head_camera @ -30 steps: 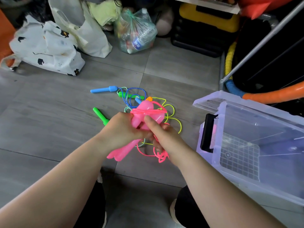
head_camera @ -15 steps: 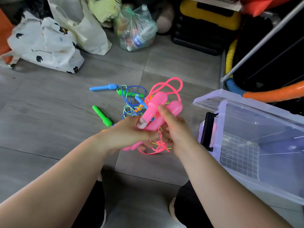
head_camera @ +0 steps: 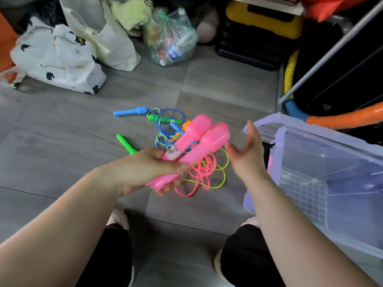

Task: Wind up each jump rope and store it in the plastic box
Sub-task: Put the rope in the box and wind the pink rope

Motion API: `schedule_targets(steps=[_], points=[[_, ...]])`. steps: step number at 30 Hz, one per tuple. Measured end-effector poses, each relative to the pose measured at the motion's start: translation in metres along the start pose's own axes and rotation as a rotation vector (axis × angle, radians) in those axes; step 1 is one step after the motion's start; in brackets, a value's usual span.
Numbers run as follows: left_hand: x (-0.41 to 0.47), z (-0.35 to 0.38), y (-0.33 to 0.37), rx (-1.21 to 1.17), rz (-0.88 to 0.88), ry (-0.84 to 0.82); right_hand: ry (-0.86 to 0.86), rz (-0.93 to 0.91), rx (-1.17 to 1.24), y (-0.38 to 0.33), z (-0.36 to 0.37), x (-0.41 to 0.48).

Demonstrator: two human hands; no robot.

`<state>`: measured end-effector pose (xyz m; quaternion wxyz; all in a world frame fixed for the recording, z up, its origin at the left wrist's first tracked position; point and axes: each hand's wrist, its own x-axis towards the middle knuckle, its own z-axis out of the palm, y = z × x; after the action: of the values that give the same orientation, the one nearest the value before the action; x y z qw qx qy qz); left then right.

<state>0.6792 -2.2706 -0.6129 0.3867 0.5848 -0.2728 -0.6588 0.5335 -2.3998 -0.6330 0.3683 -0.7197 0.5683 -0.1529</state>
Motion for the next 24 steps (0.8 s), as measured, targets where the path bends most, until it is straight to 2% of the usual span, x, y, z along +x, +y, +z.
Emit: schedule_targets(steps=[3, 7, 11, 13, 15, 17, 18, 21, 22, 24], points=[[-0.003, -0.004, -0.001, 0.006, -0.045, -0.092, -0.005, -0.317, 0.014, -0.004, 0.004, -0.009], [-0.007, -0.008, 0.0, 0.006, -0.065, -0.203, -0.071, -0.461, 0.091, -0.007, 0.01, -0.012], [-0.01, -0.006, 0.003, -0.071, -0.017, -0.296, -0.188, -0.239, 0.466, -0.018, 0.005, -0.015], [-0.011, -0.003, 0.007, -0.179, 0.078, -0.305, -0.184, -0.158, 0.446, -0.016, 0.007, -0.014], [-0.009, -0.001, 0.012, -0.327, 0.144, -0.17, -0.186, -0.09, 0.309, -0.013, 0.016, -0.016], [-0.005, -0.002, 0.015, -0.408, 0.178, 0.059, -0.273, -0.088, -0.013, -0.009, 0.026, -0.023], [-0.002, -0.001, 0.016, -0.366, 0.181, 0.182, -0.342, -0.11, -0.215, -0.01, 0.031, -0.027], [0.009, -0.001, 0.009, 0.157, 0.146, 0.537, -0.486, -0.213, -0.598, -0.015, 0.04, -0.04], [0.012, -0.001, 0.005, 0.319, 0.139, 0.615, -0.51, -0.246, -0.679, -0.017, 0.042, -0.045], [0.012, -0.001, -0.001, 0.607, 0.076, 0.651, -0.546, -0.327, -0.773, -0.021, 0.041, -0.052]])
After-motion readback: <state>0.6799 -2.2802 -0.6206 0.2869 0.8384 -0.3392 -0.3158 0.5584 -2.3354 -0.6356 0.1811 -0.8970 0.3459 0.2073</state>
